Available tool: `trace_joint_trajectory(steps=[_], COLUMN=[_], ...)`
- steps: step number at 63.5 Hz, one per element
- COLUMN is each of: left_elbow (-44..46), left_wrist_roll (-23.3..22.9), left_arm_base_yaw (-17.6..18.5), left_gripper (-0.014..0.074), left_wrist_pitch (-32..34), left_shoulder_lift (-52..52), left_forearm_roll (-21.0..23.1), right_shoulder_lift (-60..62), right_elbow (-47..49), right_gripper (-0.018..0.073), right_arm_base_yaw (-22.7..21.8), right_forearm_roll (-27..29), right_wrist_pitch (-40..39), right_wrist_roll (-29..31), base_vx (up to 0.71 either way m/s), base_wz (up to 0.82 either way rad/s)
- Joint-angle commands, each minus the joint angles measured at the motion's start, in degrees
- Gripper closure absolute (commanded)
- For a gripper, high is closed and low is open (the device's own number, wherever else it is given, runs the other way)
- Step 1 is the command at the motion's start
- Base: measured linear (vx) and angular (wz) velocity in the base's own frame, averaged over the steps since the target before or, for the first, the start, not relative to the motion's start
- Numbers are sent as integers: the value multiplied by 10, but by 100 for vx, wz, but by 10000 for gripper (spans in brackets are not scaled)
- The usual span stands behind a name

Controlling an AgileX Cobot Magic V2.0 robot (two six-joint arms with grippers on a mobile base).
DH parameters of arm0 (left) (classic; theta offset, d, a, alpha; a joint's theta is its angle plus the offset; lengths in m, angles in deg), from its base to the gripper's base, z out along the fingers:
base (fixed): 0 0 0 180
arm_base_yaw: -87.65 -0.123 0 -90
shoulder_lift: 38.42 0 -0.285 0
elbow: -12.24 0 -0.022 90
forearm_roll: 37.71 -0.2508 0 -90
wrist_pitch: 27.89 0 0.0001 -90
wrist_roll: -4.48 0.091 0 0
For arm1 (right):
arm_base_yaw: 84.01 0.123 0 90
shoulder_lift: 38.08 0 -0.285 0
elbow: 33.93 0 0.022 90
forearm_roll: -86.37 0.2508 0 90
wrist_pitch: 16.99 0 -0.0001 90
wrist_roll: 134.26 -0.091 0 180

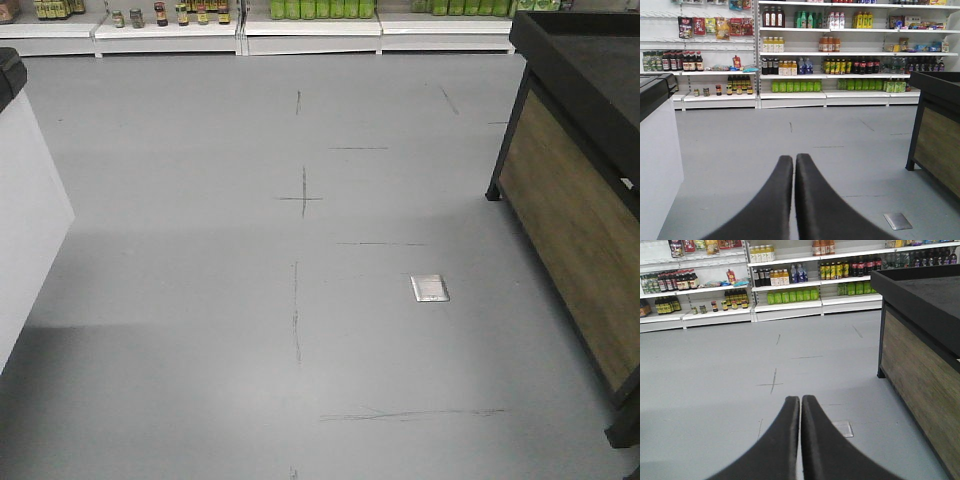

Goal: Pick three apples into basket with both arms
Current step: 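Drive the base forward across the grey floor toward the fruit tables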

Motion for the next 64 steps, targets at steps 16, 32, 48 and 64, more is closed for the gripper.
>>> trace_joint_trajectory(steps=[16,32,48,64], left_elbow=[-5,-5,-5,-5], left_wrist_roll=[-5,-5,-5,-5], left_arm_base_yaw=[-1,-1,-1,-1], left_gripper=[603,603,603,603], left_wrist_pitch=[42,42,42,42], left_shoulder_lift=[9,9,9,9], left_forearm_roll=[5,5,5,5], right_shoulder_lift=[8,8,8,8], right_elbow=[-8,-8,-8,-8], right_gripper=[568,568,568,568], right_arm_base_yaw=[-3,-3,-3,-3], right_forearm_roll=[-2,-2,-2,-2], right_wrist_pitch=[-42,-42,-42,-42], right_wrist_roll=[5,5,5,5], base_vx=[0,0,0,0], base_wz=[0,0,0,0])
